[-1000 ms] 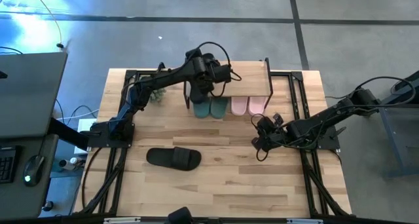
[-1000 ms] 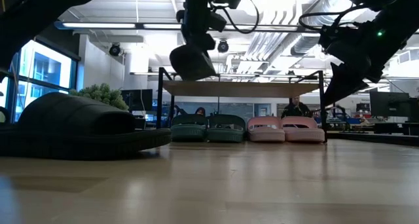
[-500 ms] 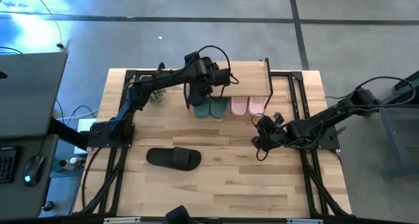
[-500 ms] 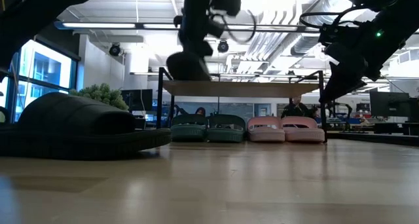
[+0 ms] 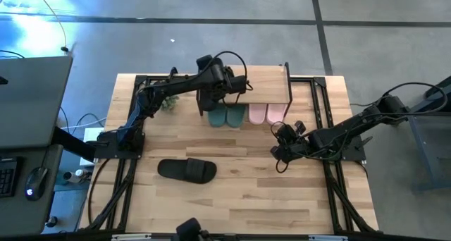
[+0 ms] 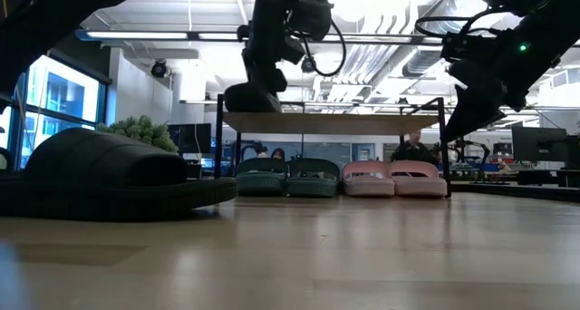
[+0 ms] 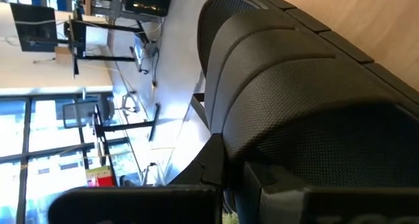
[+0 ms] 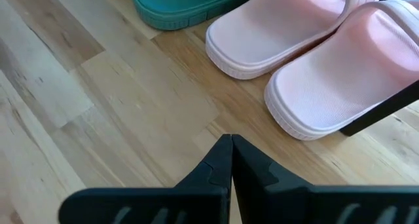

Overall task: Pick and place slides into the shelf
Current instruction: Put the top black slides on the shelf

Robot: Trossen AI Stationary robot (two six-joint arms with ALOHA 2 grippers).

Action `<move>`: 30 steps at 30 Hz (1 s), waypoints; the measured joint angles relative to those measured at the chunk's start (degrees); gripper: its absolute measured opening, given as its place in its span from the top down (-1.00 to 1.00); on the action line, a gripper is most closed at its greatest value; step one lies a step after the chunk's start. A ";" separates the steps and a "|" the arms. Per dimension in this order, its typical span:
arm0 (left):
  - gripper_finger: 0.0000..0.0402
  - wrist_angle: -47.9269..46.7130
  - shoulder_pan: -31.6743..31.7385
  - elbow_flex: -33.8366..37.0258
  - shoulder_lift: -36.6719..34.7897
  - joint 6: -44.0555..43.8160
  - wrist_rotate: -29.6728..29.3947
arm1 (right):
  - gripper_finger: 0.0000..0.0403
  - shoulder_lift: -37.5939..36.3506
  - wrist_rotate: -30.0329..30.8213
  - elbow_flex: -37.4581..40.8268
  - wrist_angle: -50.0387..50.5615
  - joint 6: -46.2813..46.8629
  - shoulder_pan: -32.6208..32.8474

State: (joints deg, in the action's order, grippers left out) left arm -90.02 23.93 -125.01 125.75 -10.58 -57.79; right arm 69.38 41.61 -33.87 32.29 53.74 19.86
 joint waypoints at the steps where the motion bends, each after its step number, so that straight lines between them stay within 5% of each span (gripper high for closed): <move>1: 1.00 -0.02 0.02 0.00 0.00 -0.68 -0.10 | 1.00 0.00 0.02 0.00 0.00 0.00 0.00; 21: 0.98 0.37 0.43 -0.17 3.45 -0.50 0.09 | 1.00 0.02 -0.13 0.00 0.22 -0.20 0.07; 30: 0.68 0.74 0.57 -0.13 3.54 -0.21 2.81 | 1.00 0.02 -0.31 0.00 0.22 -0.02 0.07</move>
State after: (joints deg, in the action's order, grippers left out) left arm -89.28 24.49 -125.14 129.29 -10.79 -54.98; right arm 69.41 41.29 -33.87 32.51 53.71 19.92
